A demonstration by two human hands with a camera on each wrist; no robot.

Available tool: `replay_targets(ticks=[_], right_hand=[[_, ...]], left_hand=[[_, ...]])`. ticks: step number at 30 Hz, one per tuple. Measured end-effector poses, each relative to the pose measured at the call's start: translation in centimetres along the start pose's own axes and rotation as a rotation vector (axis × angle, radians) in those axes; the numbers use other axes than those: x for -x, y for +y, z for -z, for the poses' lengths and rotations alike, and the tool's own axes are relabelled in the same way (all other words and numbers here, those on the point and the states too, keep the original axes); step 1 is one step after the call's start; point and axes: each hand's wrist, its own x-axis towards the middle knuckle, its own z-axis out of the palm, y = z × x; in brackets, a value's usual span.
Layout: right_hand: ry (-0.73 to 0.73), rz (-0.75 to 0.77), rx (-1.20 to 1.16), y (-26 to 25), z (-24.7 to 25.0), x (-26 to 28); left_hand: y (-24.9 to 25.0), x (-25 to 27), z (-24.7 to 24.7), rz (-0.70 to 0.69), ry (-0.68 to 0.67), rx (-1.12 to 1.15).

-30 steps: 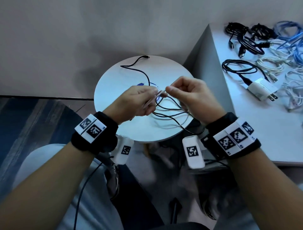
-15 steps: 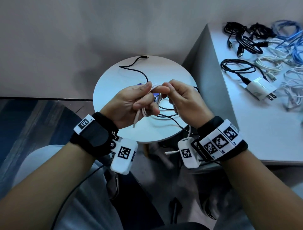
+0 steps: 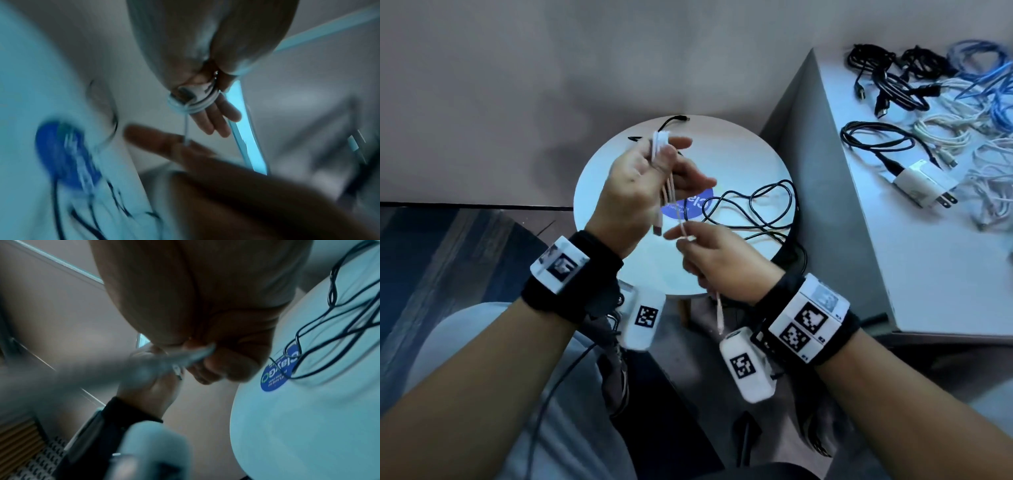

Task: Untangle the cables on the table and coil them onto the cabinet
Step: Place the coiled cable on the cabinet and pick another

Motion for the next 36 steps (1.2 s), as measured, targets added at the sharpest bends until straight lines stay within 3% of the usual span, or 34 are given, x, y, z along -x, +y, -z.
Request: replay_targets(ticks=[4,6,8,11,15,21,27,29,32,34,36], right_hand=[[0.000,0.099,0.402,-0.3,0.3,0.4],[0.051,0.148,0.599,-0.8,1.6,0.6],[0.143,0.201,0.677,-1.1,3.2,0.8],[0.266,0.308,0.619,-1.1,4.9,0.9],[0.280,0.395,0.453,-1.5,5.3,1.0],[0.150,0.318,0.117,-1.6,4.0,0.8],[0.212,0.197,0.073,-1.3,4.0,0.3],[0.186,0.158,-0.090,-1.2,3.5,0.2],[0.144,0.075,-0.368,-1.2,3.0,0.1],[0.191,0.069,-0.306,-1.0,3.0,-0.2],[0.278,0.115,-0.022,-0.7,3.2,-0.3]], left_hand=[[-1.5,0.5,0.8,-0.259,-0.213,-0.970],[-1.7,0.6,1.0,-0.166,-0.307,-1.156],[-1.6,0.4,1.3,0.066,-0.340,-1.080],[-0.8,0.3,0.8,0.340,-0.359,-0.688],[0.4,0.2,0.4,0.440,-0.364,-0.186],[0.3,0.3,0.3,0.502,-0.377,0.127],[-0.2,0.4,-0.7,0.497,-0.164,0.023],[-0.4,0.3,-0.7,0.445,-0.122,-0.042],[-0.6,0.2,-0.6,0.284,-0.076,-0.316],[-0.7,0.3,-0.3,0.187,-0.064,-0.507],[-0.8,0.4,0.3,0.180,-0.088,-0.653]])
